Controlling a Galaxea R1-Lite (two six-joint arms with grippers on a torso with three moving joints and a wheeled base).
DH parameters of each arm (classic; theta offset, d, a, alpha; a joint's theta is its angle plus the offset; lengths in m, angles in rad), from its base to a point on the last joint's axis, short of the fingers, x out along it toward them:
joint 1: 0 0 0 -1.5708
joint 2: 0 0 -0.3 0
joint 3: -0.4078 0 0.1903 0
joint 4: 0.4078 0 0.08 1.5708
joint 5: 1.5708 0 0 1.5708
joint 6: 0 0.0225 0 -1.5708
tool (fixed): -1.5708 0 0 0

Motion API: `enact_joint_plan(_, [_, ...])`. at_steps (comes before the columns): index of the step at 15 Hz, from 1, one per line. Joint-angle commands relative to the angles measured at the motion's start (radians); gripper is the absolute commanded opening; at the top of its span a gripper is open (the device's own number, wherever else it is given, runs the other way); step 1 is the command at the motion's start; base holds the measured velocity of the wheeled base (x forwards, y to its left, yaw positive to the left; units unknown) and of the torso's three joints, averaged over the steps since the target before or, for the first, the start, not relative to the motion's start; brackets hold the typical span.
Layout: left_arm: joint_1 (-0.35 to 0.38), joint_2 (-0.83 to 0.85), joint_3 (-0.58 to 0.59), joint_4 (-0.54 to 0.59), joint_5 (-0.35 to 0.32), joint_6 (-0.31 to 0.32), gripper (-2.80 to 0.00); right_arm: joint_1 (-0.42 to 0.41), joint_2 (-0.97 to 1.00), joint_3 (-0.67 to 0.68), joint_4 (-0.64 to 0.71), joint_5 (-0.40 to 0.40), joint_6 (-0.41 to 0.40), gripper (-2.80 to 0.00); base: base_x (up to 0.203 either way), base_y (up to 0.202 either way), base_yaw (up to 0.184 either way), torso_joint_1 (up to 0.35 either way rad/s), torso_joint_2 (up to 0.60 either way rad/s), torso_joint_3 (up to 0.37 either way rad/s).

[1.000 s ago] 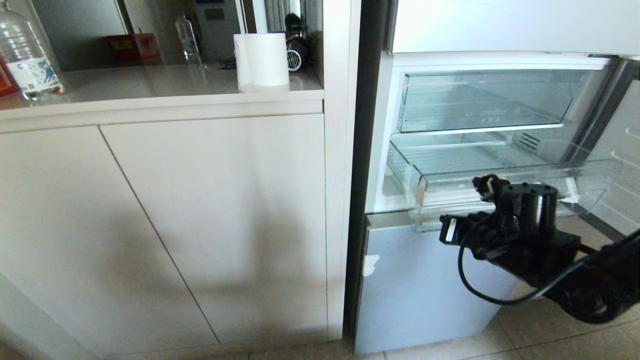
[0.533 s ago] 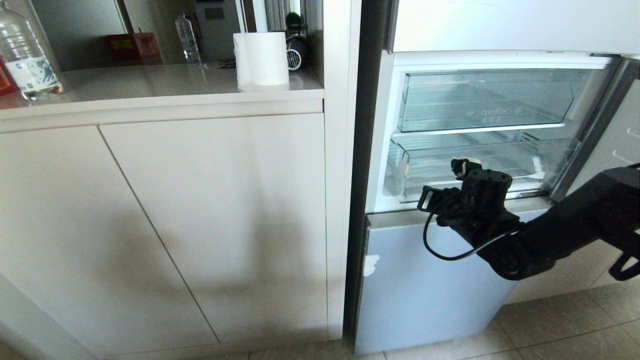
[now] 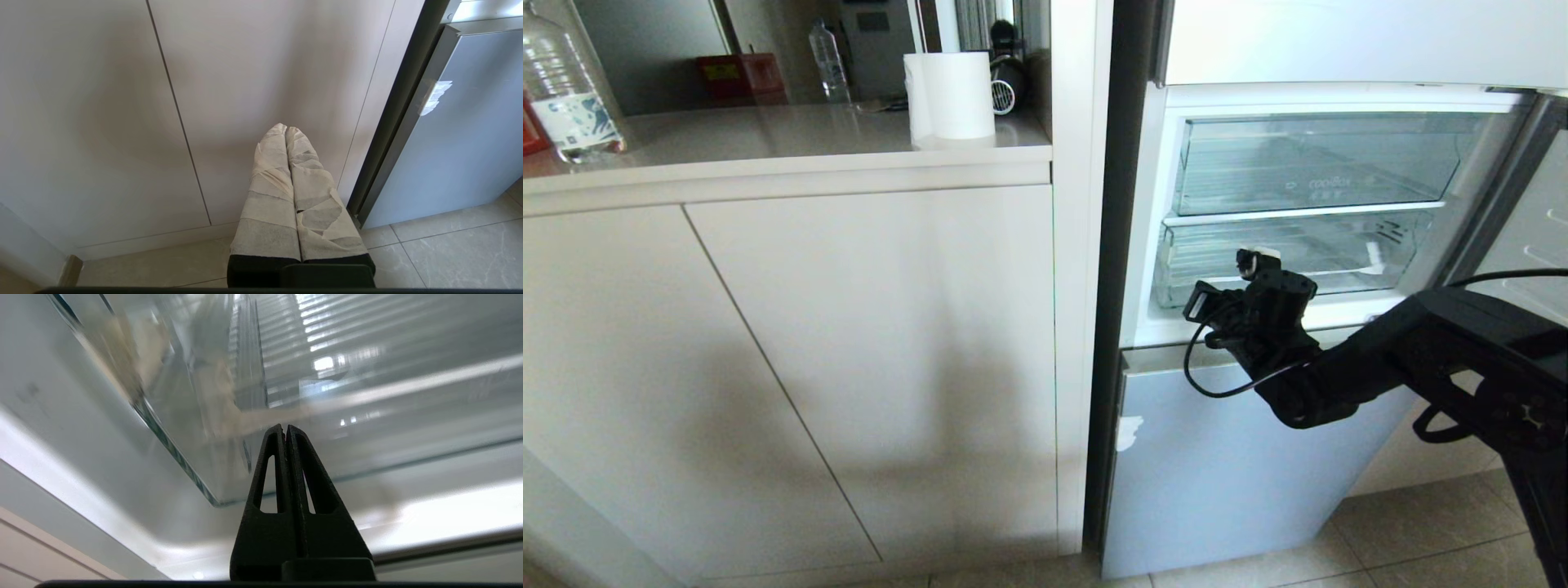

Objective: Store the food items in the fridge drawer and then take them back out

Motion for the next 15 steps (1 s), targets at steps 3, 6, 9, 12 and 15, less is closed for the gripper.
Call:
enact_joint_plan(3, [0.0,0.0,0.0,0.0,0.001,0.0,-2.8,0.006,-0.183,0.189,-0.01,0.0,0.038,-2.8,0.0,0.0,0.0,0.0,0.0,0.0])
enact_joint_plan(6, [0.0,0.001,0.0,0.0,0.0,0.0,-2.8,0.008,-0.421,0.42,-0.01,0.0,0.05,-2.8,0.0,0.0,0.0,0.0,0.0,0.0])
enact_joint_plan(9, [0.0,0.0,0.0,0.0,0.0,0.0,-2.8,0.003,-0.692,0.694,-0.01,-0.002,0.049,-2.8,0.0,0.0,0.0,0.0,0.0,0.0])
enact_joint_plan(12, [0.0,0.0,0.0,0.0,-0.001,0.0,-2.8,-0.032,-0.943,0.92,-0.009,-0.003,0.025,-2.8,0.0,0.0,0.0,0.0,0.0,0.0])
enact_joint_plan(15, [0.0,0.0,0.0,0.0,-0.001,0.0,-2.8,-0.073,-1.136,1.078,-0.006,-0.003,-0.001,-2.8,0.0,0.0,0.0,0.0,0.0,0.0])
